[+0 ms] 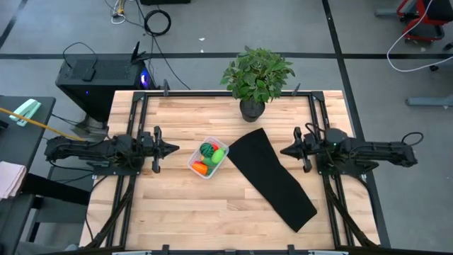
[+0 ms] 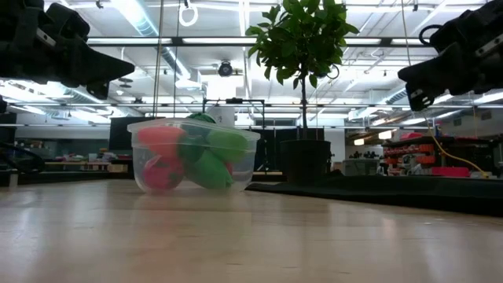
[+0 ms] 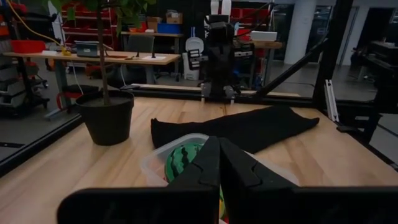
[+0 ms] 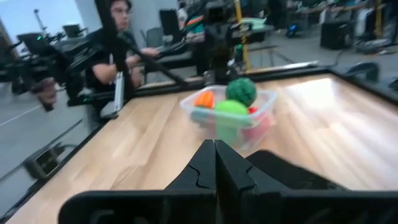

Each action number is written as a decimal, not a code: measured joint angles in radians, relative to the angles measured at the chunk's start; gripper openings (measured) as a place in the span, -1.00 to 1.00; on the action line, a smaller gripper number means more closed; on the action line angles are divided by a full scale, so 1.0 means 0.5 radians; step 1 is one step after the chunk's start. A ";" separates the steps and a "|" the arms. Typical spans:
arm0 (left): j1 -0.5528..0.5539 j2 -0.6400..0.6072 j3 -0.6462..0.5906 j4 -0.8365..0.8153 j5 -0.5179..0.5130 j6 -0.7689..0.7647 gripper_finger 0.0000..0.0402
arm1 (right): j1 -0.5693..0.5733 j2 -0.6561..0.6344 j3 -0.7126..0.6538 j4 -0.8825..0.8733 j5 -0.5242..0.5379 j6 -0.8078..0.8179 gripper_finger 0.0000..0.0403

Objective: Pick and placing Produce into tupperware
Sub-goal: Return to Home Position

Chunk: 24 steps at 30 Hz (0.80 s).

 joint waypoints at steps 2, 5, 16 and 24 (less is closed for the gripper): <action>0.000 0.000 0.000 0.000 0.000 0.001 -0.97 | 0.032 0.035 0.000 -0.002 -0.006 -0.006 -1.00; 0.000 -0.001 0.000 0.000 -0.021 0.002 -0.98 | 0.048 0.044 0.000 0.006 -0.010 -0.016 -1.00; 0.000 -0.001 -0.001 0.002 -0.024 0.000 -0.98 | 0.037 0.043 0.000 0.174 0.045 -0.035 -1.00; 0.000 -0.001 -0.001 -0.003 -0.024 -0.241 -0.96 | 0.038 0.043 0.000 0.178 0.082 0.064 -0.97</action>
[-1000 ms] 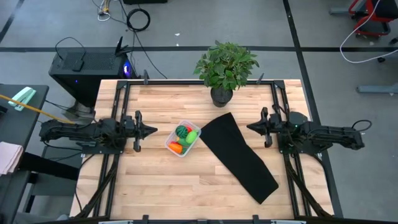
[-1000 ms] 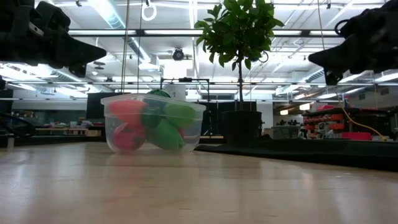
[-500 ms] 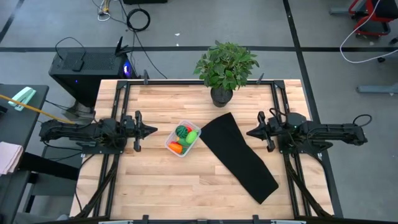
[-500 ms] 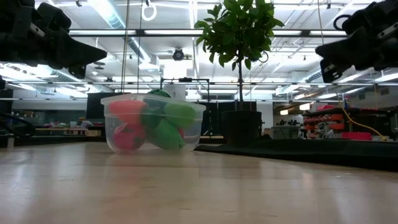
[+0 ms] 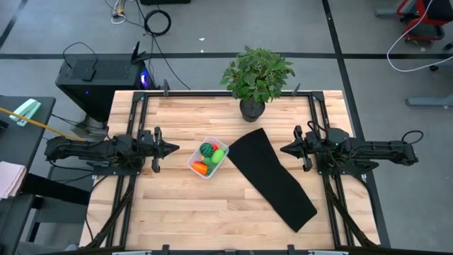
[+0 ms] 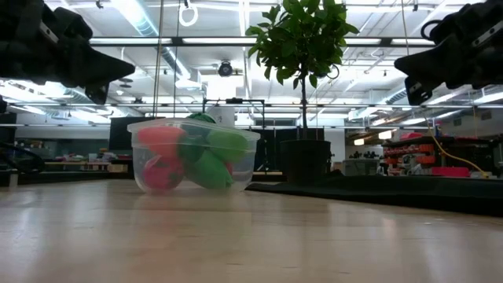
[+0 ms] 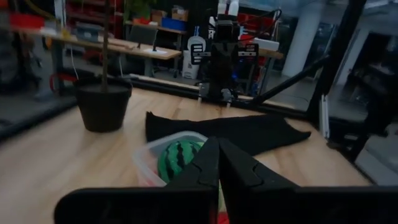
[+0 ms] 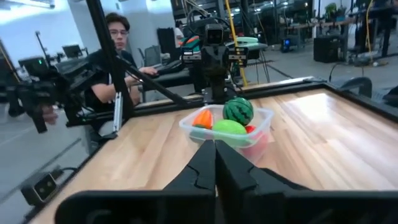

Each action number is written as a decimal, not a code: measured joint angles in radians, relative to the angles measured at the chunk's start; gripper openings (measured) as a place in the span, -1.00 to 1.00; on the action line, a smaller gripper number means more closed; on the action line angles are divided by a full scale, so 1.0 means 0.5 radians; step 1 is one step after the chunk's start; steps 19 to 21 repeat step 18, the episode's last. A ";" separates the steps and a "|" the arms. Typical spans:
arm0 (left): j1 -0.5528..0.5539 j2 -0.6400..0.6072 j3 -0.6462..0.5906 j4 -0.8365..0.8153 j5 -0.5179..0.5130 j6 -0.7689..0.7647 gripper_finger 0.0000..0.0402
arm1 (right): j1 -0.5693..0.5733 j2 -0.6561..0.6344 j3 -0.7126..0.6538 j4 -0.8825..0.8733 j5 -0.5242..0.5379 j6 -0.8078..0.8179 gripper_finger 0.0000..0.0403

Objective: Pick and placing Produce into tupperware
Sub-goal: Return to Home Position

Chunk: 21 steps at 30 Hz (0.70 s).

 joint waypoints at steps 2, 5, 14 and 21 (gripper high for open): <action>0.000 0.000 0.000 -0.008 -0.001 -0.062 -0.90 | 0.000 0.000 0.000 0.000 0.000 0.049 -0.93; 0.000 0.000 -0.001 -0.010 -0.001 -0.071 -0.80 | 0.000 0.000 0.000 -0.002 0.000 0.082 -0.86; 0.000 0.000 -0.001 -0.010 -0.002 -0.072 -0.67 | 0.000 0.000 -0.001 -0.005 -0.001 0.080 -0.80; 0.000 0.000 -0.001 -0.010 -0.002 -0.071 -0.66 | 0.000 0.000 -0.001 -0.005 -0.001 0.078 -0.82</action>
